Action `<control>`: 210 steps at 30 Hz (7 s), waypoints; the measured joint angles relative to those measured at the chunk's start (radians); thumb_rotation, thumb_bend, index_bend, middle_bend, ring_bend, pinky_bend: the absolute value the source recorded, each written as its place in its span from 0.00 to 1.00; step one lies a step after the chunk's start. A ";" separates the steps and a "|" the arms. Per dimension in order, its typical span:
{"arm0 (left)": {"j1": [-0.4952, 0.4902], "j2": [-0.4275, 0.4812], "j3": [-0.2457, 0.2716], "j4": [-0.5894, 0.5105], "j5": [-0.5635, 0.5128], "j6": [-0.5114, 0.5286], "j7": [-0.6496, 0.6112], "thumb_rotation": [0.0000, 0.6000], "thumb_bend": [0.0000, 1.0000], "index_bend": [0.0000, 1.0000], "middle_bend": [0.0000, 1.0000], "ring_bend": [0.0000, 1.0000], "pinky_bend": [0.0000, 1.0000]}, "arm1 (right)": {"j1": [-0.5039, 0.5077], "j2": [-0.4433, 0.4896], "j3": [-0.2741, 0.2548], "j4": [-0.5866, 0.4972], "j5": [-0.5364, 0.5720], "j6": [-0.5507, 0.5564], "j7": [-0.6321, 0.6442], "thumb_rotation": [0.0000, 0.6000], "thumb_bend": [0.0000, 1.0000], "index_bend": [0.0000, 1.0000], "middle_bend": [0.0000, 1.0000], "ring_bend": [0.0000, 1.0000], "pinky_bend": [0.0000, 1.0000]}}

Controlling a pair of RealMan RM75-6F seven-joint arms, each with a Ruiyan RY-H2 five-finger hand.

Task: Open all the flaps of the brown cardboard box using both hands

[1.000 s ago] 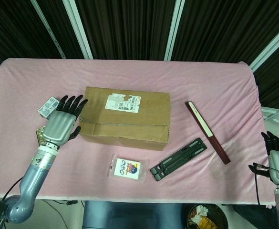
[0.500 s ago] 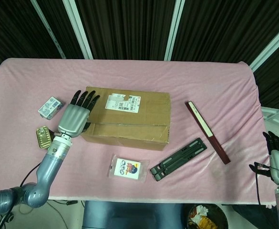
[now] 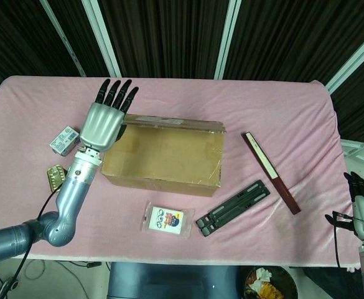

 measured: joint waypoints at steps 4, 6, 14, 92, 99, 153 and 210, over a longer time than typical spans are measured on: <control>-0.050 0.007 -0.033 0.065 -0.028 -0.023 0.009 1.00 0.34 0.00 0.00 0.00 0.00 | 0.001 0.002 0.002 -0.004 0.008 -0.005 0.003 1.00 0.20 0.00 0.00 0.00 0.24; -0.074 0.007 -0.041 0.102 -0.042 -0.040 0.019 1.00 0.34 0.00 0.00 0.00 0.00 | 0.001 0.003 0.003 -0.005 0.012 -0.007 0.005 1.00 0.20 0.00 0.00 0.00 0.24; -0.198 -0.047 -0.051 0.333 -0.108 -0.127 0.071 1.00 0.34 0.00 0.00 0.00 0.00 | 0.000 0.007 0.011 -0.013 0.033 -0.010 0.012 1.00 0.20 0.00 0.00 0.00 0.24; 0.715 0.206 0.412 0.071 0.306 0.416 -0.759 1.00 0.15 0.00 0.00 0.00 0.00 | 0.862 -0.314 0.310 0.087 0.502 -0.371 -0.370 1.00 0.78 0.28 0.27 0.29 0.36; 0.719 0.206 0.401 0.074 0.303 0.404 -0.764 1.00 0.15 0.00 0.00 0.00 0.00 | 0.874 -0.338 0.299 0.095 0.540 -0.362 -0.363 1.00 0.78 0.28 0.27 0.29 0.36; 0.751 0.201 0.340 0.081 0.352 0.378 -0.787 1.00 0.16 0.00 0.00 0.00 0.00 | 1.027 -0.163 0.445 -0.331 0.979 -0.226 -0.385 1.00 0.40 0.01 0.31 0.40 0.55; 0.736 0.246 0.344 0.019 0.411 0.340 -0.708 1.00 0.17 0.00 0.00 0.00 0.00 | 0.984 0.145 0.225 -0.657 0.788 -0.305 -0.288 1.00 0.39 0.00 0.14 0.10 0.25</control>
